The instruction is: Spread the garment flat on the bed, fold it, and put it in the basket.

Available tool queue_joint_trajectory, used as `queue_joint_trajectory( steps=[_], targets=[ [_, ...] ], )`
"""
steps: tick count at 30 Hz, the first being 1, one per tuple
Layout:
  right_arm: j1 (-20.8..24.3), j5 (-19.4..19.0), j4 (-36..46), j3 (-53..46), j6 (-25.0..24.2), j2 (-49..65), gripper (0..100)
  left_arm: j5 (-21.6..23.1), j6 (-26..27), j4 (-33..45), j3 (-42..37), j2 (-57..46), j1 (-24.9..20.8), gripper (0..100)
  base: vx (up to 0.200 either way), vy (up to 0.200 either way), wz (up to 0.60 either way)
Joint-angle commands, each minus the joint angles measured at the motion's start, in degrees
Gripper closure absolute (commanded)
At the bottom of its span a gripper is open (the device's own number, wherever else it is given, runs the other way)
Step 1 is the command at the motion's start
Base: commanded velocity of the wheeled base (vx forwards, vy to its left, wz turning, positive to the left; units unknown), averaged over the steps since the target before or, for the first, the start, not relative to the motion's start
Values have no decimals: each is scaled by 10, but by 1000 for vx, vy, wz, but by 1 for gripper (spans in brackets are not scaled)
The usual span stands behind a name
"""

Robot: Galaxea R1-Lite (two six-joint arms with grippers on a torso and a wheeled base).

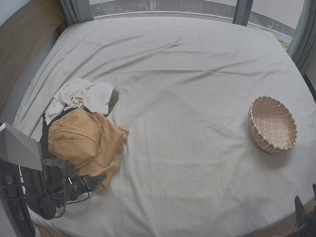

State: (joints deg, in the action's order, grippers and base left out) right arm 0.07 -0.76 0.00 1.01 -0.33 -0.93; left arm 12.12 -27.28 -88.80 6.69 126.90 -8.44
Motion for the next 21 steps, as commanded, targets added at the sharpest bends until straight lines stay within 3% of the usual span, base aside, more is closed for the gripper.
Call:
queue_joint_trajectory(
  steps=[1, 9, 17, 21],
  targets=[
    [0, 0, 0, -9, 0, 4, 0, 0, -1, -1, 8, 0, 0, 100, 0, 0, 0],
    [0, 0, 0, -9, 0, 5, 0, 1, -33, -1, 28, -15, -32, 100, 0, 0, 0],
    [0, 0, 0, -9, 0, 4, 0, 5, -94, -1, 59, -68, -104, 100, 0, 0, 0],
    [0, 0, 0, -9, 0, 4, 0, 11, -95, -1, 66, -69, -132, 100, 0, 0, 0]
  ],
)
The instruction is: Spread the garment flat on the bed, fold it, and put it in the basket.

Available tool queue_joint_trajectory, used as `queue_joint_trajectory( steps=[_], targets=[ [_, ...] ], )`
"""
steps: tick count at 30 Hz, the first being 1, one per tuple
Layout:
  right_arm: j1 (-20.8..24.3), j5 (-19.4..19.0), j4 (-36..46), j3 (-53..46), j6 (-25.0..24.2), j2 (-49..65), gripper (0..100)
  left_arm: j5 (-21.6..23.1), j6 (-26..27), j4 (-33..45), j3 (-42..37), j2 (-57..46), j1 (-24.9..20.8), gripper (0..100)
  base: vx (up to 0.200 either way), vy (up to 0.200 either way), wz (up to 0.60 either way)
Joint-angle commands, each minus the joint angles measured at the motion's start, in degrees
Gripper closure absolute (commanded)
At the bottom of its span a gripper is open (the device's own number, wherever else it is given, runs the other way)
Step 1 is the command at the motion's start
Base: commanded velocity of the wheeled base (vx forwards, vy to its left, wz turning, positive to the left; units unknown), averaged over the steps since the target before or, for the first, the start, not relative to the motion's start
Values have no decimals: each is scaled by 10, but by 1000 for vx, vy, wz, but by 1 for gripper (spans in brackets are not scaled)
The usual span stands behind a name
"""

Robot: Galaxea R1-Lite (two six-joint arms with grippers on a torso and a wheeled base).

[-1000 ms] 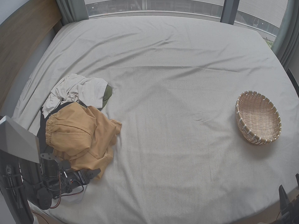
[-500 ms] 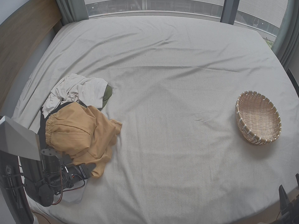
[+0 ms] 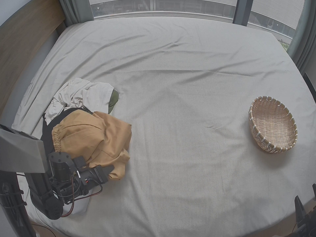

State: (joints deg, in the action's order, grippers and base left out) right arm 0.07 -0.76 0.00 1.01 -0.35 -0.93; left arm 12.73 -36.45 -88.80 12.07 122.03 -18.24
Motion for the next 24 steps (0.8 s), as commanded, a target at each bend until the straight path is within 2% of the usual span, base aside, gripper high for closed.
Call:
queue_joint_trajectory(
  steps=[1, 13, 24],
  targets=[
    [0, 0, 0, -9, 0, 4, 0, 7, -3, -1, 13, -20, -44, 100, 0, 0, 0],
    [0, 0, 0, -9, 0, 4, 0, 2, -4, 0, 67, 15, -176, 100, 0, 0, 0],
    [0, 0, 0, -9, 0, 4, 0, -17, -5, 0, 132, 75, -243, 100, 0, 0, 0]
  ],
)
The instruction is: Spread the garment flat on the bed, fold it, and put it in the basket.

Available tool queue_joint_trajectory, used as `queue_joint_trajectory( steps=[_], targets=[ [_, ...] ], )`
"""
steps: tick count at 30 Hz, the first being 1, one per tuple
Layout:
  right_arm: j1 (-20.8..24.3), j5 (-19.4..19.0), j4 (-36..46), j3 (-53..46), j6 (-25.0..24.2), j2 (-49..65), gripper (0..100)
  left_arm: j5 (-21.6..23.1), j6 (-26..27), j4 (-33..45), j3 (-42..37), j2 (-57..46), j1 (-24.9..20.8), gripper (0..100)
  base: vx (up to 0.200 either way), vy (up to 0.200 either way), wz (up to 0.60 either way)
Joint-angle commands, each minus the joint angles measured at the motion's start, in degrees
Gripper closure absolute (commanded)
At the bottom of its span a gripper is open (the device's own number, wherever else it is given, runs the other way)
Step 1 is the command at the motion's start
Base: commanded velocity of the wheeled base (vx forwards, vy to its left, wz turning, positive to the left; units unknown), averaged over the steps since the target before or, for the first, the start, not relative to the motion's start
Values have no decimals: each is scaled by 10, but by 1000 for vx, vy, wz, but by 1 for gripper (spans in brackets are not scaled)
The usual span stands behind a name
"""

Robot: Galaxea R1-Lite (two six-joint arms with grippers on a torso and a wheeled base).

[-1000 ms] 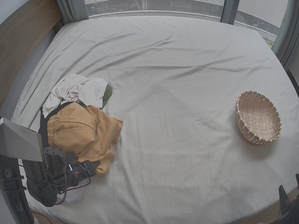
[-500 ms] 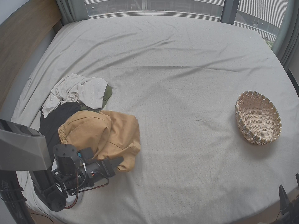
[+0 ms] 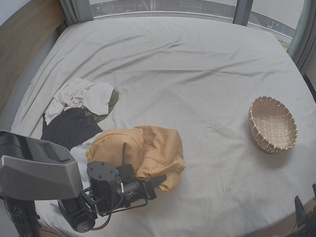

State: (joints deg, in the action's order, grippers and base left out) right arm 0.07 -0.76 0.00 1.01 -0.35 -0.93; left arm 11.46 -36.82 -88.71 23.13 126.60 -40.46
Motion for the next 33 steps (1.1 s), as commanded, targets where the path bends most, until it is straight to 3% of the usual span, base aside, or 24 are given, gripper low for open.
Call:
queue_joint_trajectory(
  steps=[1, 17, 18, 27, 33],
  targets=[
    [0, 0, 0, -9, 0, 5, 0, -5, -1, -1, 32, 37, -31, 100, 0, 0, 0],
    [0, 0, 0, -9, 0, 4, 0, -6, 0, -1, 67, 61, -68, 100, 0, 0, 0],
    [0, 0, 0, -9, 0, 5, 0, -6, 0, -1, 67, 61, -68, 0, 0, 0, 0],
    [0, 0, 0, -9, 0, 4, 0, -12, 1, -1, 54, 58, -73, 0, 0, 0, 0],
    [0, 0, 0, -9, 0, 4, 0, -29, 1, -1, -30, 13, -79, 0, 0, 0, 0]
  ],
)
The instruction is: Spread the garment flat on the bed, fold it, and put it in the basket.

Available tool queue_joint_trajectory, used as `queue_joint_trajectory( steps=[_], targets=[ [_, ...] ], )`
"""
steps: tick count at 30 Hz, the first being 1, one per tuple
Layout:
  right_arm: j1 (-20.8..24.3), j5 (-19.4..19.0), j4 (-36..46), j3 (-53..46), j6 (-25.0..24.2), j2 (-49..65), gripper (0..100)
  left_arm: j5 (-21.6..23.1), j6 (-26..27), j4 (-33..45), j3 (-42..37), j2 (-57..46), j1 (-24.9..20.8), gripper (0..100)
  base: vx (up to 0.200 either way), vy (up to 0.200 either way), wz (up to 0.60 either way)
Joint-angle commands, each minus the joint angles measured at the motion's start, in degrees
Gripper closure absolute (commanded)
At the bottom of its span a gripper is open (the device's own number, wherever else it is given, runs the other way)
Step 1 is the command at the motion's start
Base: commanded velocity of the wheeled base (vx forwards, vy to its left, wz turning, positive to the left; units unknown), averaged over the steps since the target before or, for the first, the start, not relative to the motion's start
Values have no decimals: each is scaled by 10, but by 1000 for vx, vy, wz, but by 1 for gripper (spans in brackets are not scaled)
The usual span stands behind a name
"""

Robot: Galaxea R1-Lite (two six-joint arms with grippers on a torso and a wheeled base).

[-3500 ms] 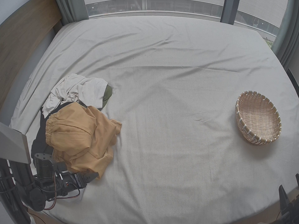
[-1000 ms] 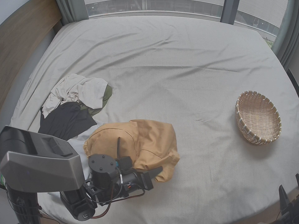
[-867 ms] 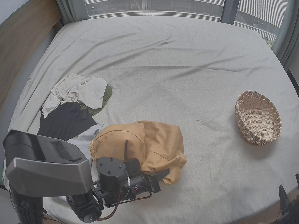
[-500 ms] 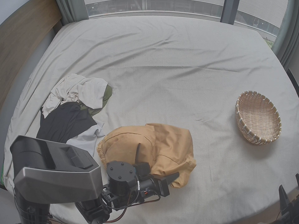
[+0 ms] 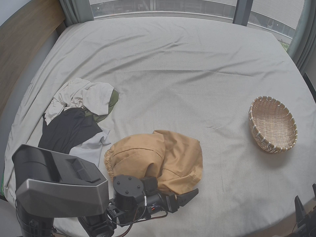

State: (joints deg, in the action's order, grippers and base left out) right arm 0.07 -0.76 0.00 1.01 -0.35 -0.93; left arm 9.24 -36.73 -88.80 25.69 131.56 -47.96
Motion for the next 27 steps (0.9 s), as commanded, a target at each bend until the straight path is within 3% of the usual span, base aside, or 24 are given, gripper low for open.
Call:
queue_joint_trajectory(
  steps=[1, 14, 18, 19, 20, 21, 27],
  targets=[
    [0, 0, 0, -9, 0, 5, 0, -7, 0, 0, -85, -60, -4, 0, 0, 0, 0],
    [0, 0, 0, -9, 0, 5, 0, -19, 2, 0, -216, -199, 16, 0, 0, 0, 0],
    [0, 0, 0, -9, 0, 4, 0, -28, 2, 1, -247, -246, 55, 0, 0, 0, 0],
    [0, 0, 0, -9, 0, 4, 0, -27, 3, 1, -257, -253, 88, 0, 0, 0, 0],
    [0, 0, 0, -9, 0, 4, 0, -27, 3, 1, -257, -253, 88, 0, 0, 0, 0],
    [0, 0, 0, -9, 0, 4, 0, -27, 3, 2, -257, -256, 124, 0, 0, 0, 0],
    [0, 0, 0, -9, 0, 4, 0, -9, 4, 1, -257, -259, 205, 0, 0, 0, 0]
  ],
)
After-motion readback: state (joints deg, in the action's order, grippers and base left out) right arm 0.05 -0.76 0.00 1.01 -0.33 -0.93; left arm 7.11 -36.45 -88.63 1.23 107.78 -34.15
